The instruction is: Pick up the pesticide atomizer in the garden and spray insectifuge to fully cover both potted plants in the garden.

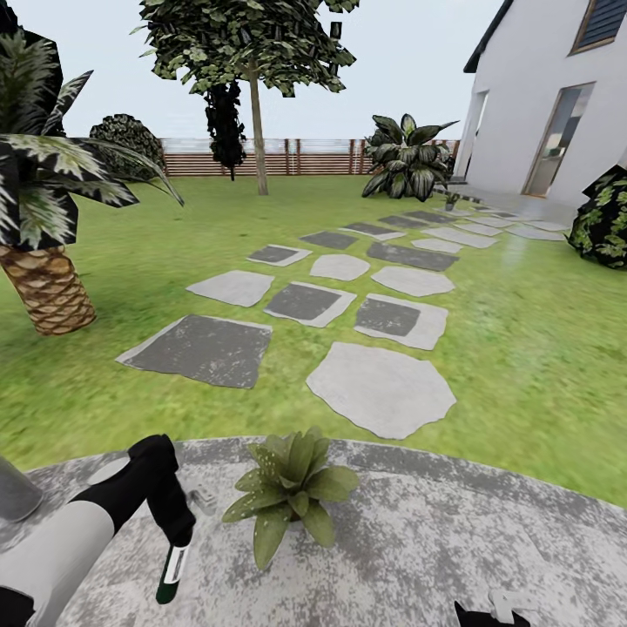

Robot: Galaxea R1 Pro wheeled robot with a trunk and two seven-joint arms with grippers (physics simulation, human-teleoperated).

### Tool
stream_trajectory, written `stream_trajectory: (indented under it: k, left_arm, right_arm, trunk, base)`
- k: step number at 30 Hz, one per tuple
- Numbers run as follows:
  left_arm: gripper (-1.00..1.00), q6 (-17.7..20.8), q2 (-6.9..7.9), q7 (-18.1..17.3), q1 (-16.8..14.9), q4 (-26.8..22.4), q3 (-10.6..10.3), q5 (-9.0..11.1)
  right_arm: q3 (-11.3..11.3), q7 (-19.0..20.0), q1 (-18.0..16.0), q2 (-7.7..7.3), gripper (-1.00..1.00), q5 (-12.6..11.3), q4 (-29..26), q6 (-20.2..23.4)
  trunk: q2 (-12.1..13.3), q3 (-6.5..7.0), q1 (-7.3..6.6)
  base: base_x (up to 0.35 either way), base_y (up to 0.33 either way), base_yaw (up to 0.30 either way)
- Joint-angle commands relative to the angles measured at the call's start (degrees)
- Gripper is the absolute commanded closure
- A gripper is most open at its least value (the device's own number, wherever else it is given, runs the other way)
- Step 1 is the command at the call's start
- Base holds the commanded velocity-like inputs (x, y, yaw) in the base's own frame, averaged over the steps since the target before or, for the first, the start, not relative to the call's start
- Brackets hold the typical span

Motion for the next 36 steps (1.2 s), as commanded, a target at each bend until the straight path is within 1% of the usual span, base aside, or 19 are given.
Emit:
stream_trajectory:
  k: [1,4,8,14,23,36]
  left_arm:
    - [1.0,0.6,0.05,-0.7,0.0,-0.1,-0.2,-1.0]
    - [1.0,0.7,0.07,-1.1,0.0,-0.1,-0.1,-2.5]
    - [1.0,0.8,0.07,-1.1,0.1,-0.1,0.0,-2.7]
    - [1.0,0.9,0.08,-1.1,0.2,-0.2,0.3,-2.7]
    - [1.0,0.9,0.07,-1.1,0.2,-0.2,0.4,-2.7]
    - [1.0,0.9,-0.05,-1.1,0.3,-0.2,0.3,-2.8]
  right_arm:
    - [0.4,0.3,0.0,-0.03,-1.0,-0.6,0.0,-0.2]
    - [0.4,0.3,0.0,0.07,-1.0,-0.7,-0.1,-0.3]
    - [0.4,0.2,-0.1,0.19,-1.0,-0.7,-0.1,-0.3]
    - [0.4,0.2,0.0,0.22,-1.0,-0.7,-0.1,-0.3]
    - [0.4,0.2,0.0,0.22,-1.0,-0.7,-0.1,-0.3]
    - [0.3,0.2,0.0,0.22,-1.0,-0.7,-0.1,-0.3]
  trunk:
    - [0.0,-0.05,-0.01]
    - [0.0,-0.05,-0.01]
    - [0.0,-0.05,-0.01]
    - [0.0,-0.05,-0.01]
    - [0.0,-0.05,-0.01]
    - [0.0,-0.05,-0.01]
  base:
    - [0.0,0.0,0.0]
    - [0.0,0.0,0.0]
    - [0.0,0.0,0.089]
    - [0.053,-0.041,0.258]
    - [0.17,-0.208,0.277]
    - [0.013,-0.27,0.278]
